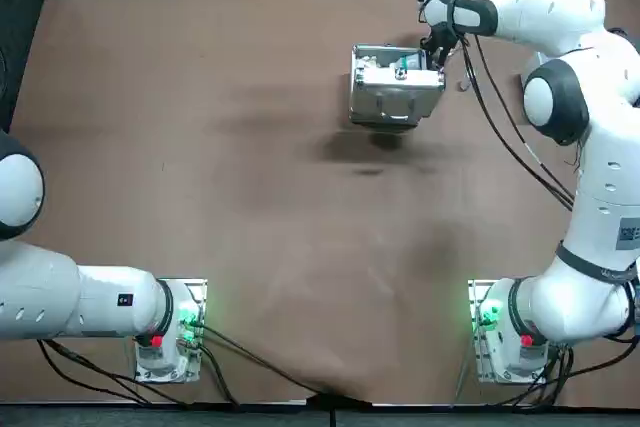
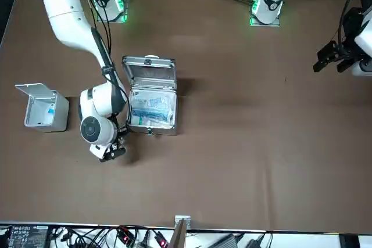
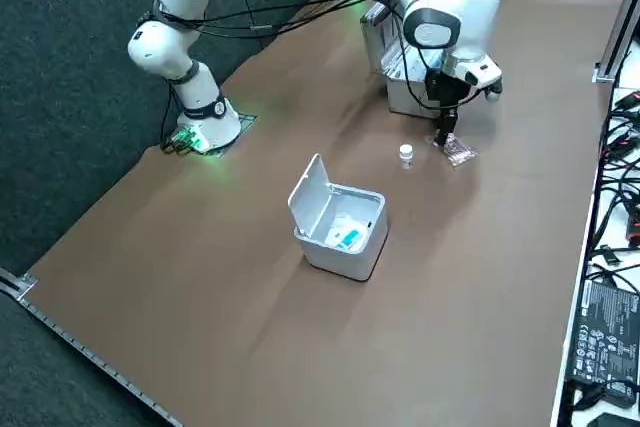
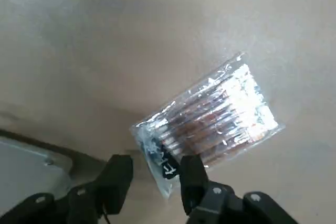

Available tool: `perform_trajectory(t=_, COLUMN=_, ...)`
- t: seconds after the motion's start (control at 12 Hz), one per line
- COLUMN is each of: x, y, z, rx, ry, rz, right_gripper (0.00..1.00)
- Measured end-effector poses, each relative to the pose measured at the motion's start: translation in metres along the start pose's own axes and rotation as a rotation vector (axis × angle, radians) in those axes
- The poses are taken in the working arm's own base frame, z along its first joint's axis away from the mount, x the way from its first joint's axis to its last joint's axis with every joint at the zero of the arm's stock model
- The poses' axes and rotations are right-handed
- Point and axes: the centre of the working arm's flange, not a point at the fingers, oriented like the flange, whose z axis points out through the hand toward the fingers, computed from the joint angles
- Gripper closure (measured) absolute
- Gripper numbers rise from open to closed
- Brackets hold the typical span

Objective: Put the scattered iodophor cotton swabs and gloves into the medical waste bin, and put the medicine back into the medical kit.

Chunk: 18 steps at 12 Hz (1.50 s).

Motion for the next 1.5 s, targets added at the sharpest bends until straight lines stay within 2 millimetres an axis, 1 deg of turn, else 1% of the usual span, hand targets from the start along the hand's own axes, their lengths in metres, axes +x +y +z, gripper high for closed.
perform_trajectory(t=0.25, x=-0.0008, y=0.0056, z=0.0066, rx=0.001, ry=-0.010, rz=0.008, right_gripper=0.42)
perform_trajectory(t=0.42, x=-0.0010, y=0.0077, z=0.0080, rx=0.002, ry=-0.012, rz=0.011, right_gripper=0.44)
perform_trajectory(t=0.58, x=-0.0010, y=0.0081, z=0.0083, rx=0.001, ry=-0.012, rz=0.011, right_gripper=0.50)
perform_trajectory(t=0.67, x=-0.0009, y=0.0084, z=0.0079, rx=0.001, ry=-0.011, rz=0.012, right_gripper=0.57)
perform_trajectory(t=0.75, x=-0.0009, y=0.0084, z=0.0080, rx=0.001, ry=-0.011, rz=0.011, right_gripper=0.57)
perform_trajectory(t=0.83, x=-0.0007, y=0.0083, z=0.0073, rx=0.001, ry=-0.010, rz=0.011, right_gripper=0.63)
perform_trajectory(t=0.92, x=-0.0003, y=0.0077, z=0.0061, rx=0.001, ry=-0.008, rz=0.010, right_gripper=0.76)
perform_trajectory(t=1.0, x=-0.0002, y=0.0076, z=0.0060, rx=0.001, ry=-0.008, rz=0.010, right_gripper=0.80)
perform_trajectory(t=1.5, x=-0.0002, y=0.0076, z=0.0059, rx=0.001, ry=-0.009, rz=0.010, right_gripper=0.82)
